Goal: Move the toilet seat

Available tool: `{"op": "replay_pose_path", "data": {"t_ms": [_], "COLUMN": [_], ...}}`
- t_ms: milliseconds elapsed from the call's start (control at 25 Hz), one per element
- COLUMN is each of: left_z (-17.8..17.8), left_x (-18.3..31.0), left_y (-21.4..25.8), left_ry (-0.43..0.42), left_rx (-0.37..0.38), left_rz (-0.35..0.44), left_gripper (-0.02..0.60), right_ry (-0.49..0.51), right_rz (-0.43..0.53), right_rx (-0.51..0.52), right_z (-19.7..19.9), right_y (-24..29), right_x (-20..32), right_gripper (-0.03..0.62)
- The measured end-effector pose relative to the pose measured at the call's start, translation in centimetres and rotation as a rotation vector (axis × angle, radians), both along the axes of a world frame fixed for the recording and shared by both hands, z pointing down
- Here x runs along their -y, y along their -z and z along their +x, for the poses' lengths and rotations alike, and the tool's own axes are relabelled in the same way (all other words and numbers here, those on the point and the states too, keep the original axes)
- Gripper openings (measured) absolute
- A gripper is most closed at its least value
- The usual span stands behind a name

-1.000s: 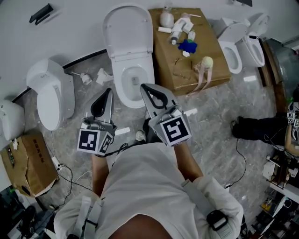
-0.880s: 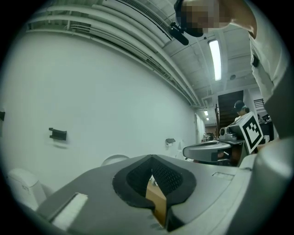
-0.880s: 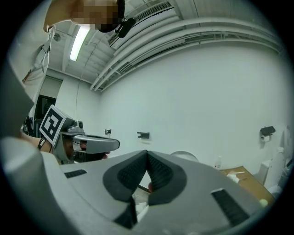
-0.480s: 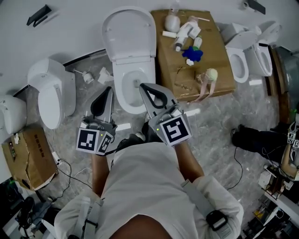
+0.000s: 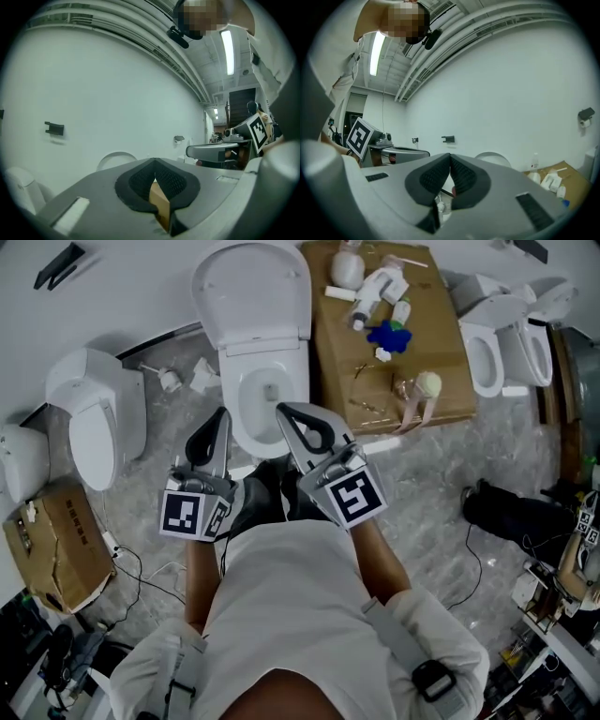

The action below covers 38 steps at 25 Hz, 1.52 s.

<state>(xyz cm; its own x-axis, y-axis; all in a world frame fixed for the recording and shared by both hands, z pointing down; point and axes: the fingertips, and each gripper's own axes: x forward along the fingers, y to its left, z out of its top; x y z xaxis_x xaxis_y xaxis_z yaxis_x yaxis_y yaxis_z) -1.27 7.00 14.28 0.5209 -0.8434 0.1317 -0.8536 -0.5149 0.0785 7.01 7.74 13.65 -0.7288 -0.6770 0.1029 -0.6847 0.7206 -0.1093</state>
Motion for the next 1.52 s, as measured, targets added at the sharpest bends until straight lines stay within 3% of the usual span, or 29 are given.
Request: {"op": "replay_pose_path", "data": {"t_ms": [440, 1040, 1240, 1520], "left_z": [-0.3, -2.2, -2.8, -1.8], "left_x": [2.6, 4.2, 4.2, 4.3], "left_y": [-7.3, -18.7, -22.6, -27.1], "left_ry": [-0.097, -0.101, -0.090, -0.143], "left_rx": [0.000, 0.015, 0.004, 0.034], "left_rz": [-0.084, -0.211, -0.245, -0.256], "left_gripper": [0.000, 0.002, 0.009, 0.023], "right_ry": [-0.046, -0.086, -0.096, -0.113], "right_rz": [-0.095, -0.288, -0.320, -0.342], "right_rx": [-0.017, -0.101, -0.126, -0.144], "right_z": [-1.2, -2.2, -2.2, -1.8], "right_y": [-6.1, -18.9, -22.9, -27.6], "right_x": [2.6, 3.6, 3.5, 3.8], "right_gripper": [0.002, 0.005, 0.004, 0.025]}}
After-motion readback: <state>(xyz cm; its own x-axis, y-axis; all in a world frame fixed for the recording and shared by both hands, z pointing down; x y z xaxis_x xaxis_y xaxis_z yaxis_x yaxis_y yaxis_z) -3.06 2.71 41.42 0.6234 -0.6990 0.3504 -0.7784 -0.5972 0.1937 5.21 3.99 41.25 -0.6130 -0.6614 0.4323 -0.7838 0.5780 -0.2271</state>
